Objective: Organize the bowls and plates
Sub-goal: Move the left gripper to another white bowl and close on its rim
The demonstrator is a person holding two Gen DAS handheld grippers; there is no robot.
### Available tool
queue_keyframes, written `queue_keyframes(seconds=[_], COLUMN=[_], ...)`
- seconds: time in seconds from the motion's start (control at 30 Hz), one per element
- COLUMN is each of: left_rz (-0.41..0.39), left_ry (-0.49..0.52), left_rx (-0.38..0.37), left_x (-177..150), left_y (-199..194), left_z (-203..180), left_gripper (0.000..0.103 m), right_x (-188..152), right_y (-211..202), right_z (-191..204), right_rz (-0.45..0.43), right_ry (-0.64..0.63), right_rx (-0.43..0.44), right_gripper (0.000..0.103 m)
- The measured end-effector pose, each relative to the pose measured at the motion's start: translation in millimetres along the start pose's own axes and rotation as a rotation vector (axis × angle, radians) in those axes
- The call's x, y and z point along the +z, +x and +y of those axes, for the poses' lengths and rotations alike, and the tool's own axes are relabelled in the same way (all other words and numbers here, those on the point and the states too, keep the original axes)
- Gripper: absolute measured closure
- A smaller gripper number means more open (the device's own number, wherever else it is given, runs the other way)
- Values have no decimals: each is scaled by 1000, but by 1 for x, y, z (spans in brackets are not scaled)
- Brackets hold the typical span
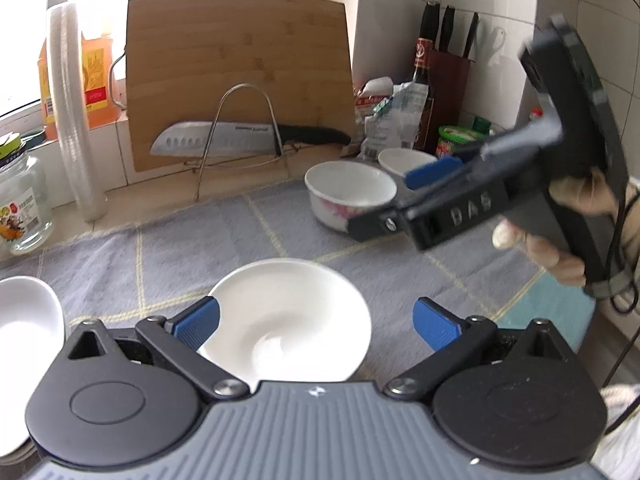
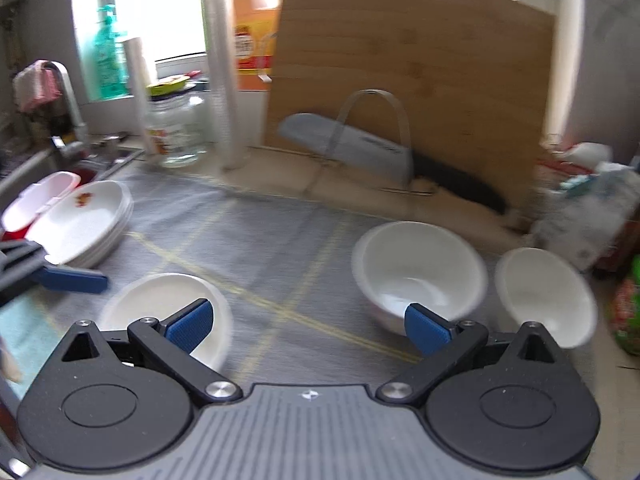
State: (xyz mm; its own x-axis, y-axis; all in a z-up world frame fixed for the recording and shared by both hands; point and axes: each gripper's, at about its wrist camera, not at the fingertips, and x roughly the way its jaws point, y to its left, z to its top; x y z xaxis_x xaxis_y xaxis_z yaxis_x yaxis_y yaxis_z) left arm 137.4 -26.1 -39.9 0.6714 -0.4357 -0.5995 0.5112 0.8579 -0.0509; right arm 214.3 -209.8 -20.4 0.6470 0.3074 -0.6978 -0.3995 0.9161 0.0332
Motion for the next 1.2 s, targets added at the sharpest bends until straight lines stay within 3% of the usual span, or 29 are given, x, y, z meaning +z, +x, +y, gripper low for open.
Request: queue_keyframes(seconds=[0.17, 0.3, 0.6, 0.8, 1.2], left_rz=[-3, -3, 14, 88, 150], left_ry=[-2, 19, 30, -16, -82], left_rx=[19, 46, 78, 64, -9], left_x=[17, 32, 64, 87, 124], left_y=[10, 19, 49, 78, 136], left_z=[-8, -19, -38, -38, -26], left_gripper=[1, 1, 1, 1, 1], right_x=[-18, -31, -46, -49, -43], right_y=[-4, -5, -4, 2, 24], right_z=[-20, -34, -55, -61, -59], right_rz=[-10, -3, -27, -31, -34], right_ry=[-29, -37, 9, 2, -22], right_rx=[-145, -192, -183, -180, -149], right_gripper=[0, 0, 0, 0, 0])
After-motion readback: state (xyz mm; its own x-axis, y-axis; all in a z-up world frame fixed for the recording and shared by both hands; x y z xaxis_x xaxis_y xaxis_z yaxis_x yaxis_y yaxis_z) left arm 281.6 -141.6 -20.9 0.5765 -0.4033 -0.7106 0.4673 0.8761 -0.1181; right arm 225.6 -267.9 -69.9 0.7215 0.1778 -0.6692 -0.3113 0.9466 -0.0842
